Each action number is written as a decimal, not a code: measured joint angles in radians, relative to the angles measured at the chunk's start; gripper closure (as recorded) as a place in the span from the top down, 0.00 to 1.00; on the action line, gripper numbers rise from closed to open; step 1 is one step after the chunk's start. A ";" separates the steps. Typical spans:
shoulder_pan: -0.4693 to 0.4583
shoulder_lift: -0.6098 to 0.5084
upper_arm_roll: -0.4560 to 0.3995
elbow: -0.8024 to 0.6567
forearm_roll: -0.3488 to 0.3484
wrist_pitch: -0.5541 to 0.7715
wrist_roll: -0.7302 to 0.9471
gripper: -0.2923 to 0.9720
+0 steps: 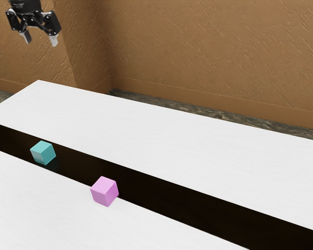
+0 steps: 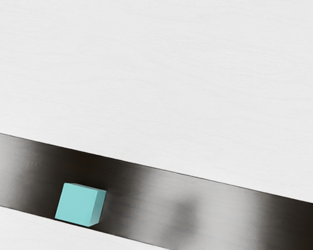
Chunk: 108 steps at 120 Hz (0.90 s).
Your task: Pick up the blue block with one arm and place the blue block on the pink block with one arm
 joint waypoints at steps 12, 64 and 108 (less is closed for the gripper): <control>-0.003 -0.001 -0.001 0.001 -0.001 -0.001 0.001 0.75; -0.251 -0.128 0.003 0.213 0.040 -0.163 0.007 0.75; -0.265 -0.077 0.030 0.148 0.063 -0.144 0.006 0.75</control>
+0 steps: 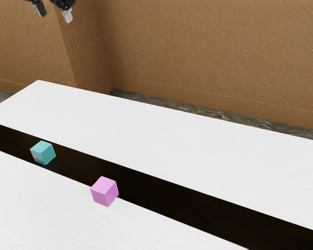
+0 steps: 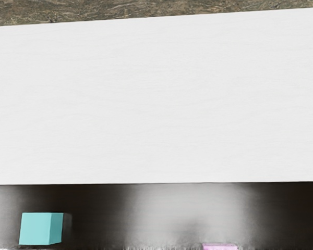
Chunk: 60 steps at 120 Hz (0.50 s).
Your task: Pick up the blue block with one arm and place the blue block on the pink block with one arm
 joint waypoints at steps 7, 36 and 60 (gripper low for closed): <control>-0.004 0.003 -0.002 -0.021 -0.001 0.014 0.000 0.75; 0.769 -0.065 -0.760 -0.089 0.049 0.057 0.004 0.75; 0.733 -0.194 -0.737 -0.500 0.078 0.154 0.005 0.75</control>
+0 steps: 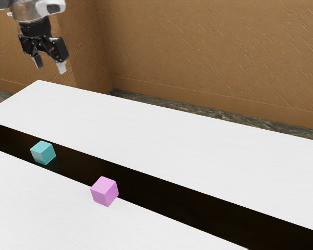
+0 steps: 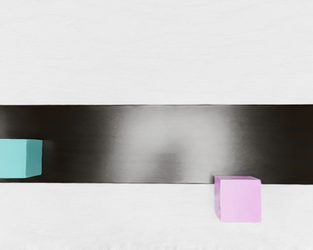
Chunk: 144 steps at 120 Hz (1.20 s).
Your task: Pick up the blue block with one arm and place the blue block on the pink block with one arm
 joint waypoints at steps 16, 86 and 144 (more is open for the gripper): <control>0.092 -0.136 0.144 -0.454 0.016 0.196 -0.005 0.75; 0.136 0.314 0.282 -0.475 -0.120 0.902 0.310 0.75; 0.376 0.445 0.057 -0.321 -0.293 0.691 0.684 0.75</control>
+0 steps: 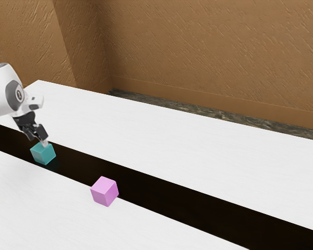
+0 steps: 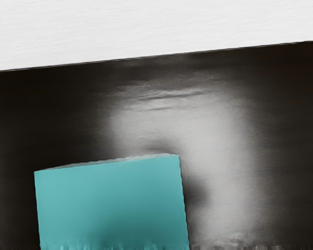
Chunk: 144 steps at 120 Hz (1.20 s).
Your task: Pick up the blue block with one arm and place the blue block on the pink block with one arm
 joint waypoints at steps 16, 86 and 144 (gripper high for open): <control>-0.003 -0.008 0.004 -0.004 -0.003 -0.036 0.024 0.75; -0.028 0.060 0.006 0.099 0.093 -0.205 -0.124 0.75; -0.014 0.120 -0.009 0.141 0.127 -0.138 -0.133 0.75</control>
